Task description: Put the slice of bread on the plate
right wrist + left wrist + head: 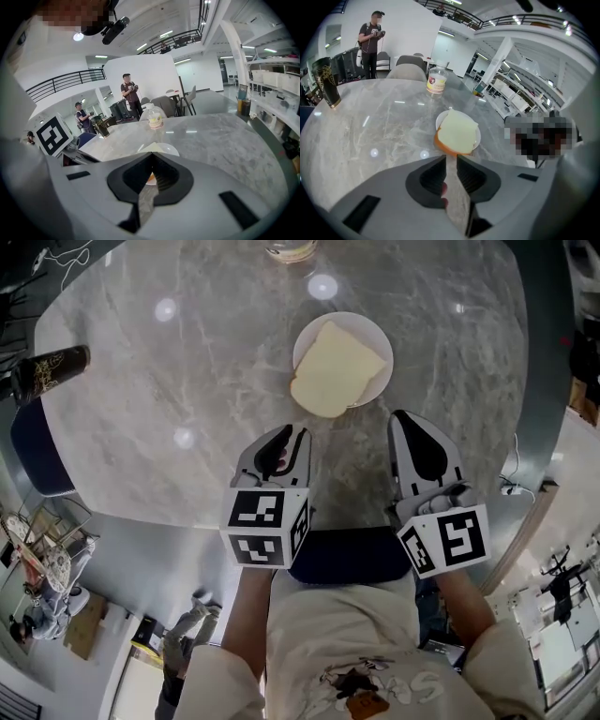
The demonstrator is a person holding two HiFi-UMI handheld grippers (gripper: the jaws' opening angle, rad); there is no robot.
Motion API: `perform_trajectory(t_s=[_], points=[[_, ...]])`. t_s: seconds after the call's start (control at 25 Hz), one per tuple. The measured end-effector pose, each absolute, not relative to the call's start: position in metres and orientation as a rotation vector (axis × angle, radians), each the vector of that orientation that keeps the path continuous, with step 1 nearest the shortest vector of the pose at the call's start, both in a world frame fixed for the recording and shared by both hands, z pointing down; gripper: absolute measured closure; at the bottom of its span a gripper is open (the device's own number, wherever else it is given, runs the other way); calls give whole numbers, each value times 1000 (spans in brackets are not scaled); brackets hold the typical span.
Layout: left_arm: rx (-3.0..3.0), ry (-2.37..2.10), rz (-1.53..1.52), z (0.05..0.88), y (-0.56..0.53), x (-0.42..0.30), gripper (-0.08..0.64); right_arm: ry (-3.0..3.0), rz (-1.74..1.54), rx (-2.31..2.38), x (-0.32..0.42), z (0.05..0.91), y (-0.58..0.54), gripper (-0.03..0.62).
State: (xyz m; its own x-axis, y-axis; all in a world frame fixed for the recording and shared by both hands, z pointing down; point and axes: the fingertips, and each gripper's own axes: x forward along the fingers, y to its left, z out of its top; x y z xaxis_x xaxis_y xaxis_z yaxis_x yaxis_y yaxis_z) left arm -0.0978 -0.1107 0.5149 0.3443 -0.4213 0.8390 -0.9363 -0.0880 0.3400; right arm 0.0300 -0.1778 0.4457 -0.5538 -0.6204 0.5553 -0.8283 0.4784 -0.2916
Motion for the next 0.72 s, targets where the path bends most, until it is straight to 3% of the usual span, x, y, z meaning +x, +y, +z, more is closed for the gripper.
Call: perform_trajectory(t_s=[0.08, 0.72], points=[[1688, -1260, 638, 504, -111, -100, 551, -2359, 762, 1209, 30, 440, -174, 588], [1735, -1313, 433, 428, -83, -94, 551, -2397, 679, 1199, 33, 385, -135, 588]])
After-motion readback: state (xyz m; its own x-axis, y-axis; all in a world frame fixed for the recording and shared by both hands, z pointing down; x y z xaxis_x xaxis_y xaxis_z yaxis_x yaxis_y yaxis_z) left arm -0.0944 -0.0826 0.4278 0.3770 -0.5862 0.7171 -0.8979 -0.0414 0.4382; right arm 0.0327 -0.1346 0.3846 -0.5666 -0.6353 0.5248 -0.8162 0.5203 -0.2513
